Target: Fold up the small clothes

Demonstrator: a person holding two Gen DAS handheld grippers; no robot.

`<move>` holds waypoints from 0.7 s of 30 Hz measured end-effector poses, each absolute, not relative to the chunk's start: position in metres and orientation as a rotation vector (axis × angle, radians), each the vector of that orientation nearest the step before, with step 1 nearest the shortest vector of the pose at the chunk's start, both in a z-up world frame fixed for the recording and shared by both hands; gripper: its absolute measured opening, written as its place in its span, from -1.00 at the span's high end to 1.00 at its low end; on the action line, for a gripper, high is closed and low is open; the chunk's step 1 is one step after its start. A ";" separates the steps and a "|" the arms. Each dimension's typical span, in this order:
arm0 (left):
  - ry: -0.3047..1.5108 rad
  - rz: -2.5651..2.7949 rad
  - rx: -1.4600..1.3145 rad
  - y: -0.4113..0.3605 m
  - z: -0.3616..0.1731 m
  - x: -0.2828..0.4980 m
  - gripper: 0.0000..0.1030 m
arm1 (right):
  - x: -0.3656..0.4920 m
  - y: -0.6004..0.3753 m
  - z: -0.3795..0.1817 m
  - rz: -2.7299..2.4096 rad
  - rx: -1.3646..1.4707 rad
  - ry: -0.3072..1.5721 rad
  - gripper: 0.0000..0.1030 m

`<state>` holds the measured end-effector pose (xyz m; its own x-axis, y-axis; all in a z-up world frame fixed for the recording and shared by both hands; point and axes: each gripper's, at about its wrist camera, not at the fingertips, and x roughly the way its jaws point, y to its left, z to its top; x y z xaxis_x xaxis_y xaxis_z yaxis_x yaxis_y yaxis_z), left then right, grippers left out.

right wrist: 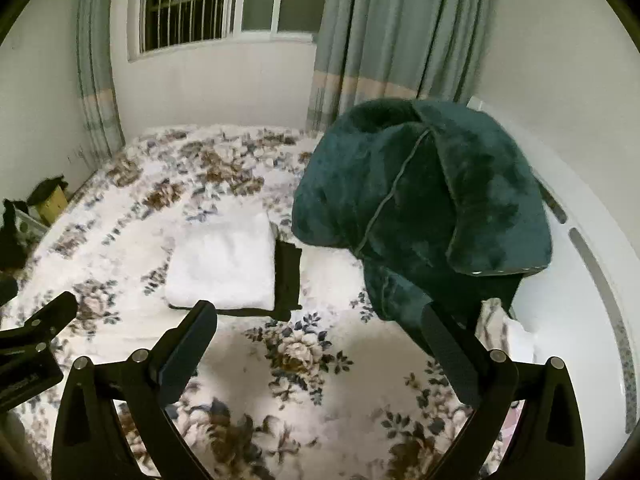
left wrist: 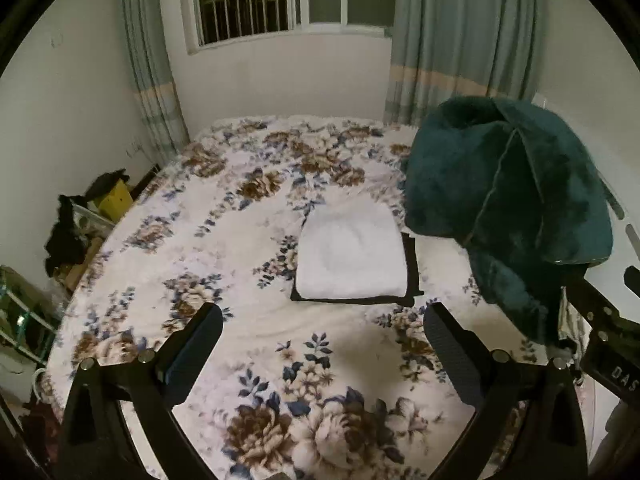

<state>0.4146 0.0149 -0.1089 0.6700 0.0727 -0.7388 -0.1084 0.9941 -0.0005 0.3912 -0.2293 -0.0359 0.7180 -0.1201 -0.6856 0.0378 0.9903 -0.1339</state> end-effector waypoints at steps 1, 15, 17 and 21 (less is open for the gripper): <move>0.828 0.093 -0.053 0.012 -0.098 0.404 -0.99 | 0.377 -0.232 -0.021 -0.085 -0.104 0.754 -1.00; 0.728 0.120 -0.068 -0.016 0.001 0.291 -0.99 | 0.234 -0.255 0.092 -0.022 -0.089 0.657 -1.00; 0.722 0.121 -0.068 -0.016 0.005 0.283 -0.99 | 0.220 -0.256 0.100 -0.018 -0.101 0.644 -1.00; 0.719 0.125 -0.068 -0.016 0.008 0.271 -0.99 | 0.202 -0.257 0.110 -0.002 -0.108 0.632 -1.00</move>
<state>0.2712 -0.0163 0.0075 0.7455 0.0909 -0.6602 -0.1375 0.9903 -0.0189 0.2018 -0.2566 0.1101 0.8071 -0.0348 -0.5894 -0.0312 0.9944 -0.1014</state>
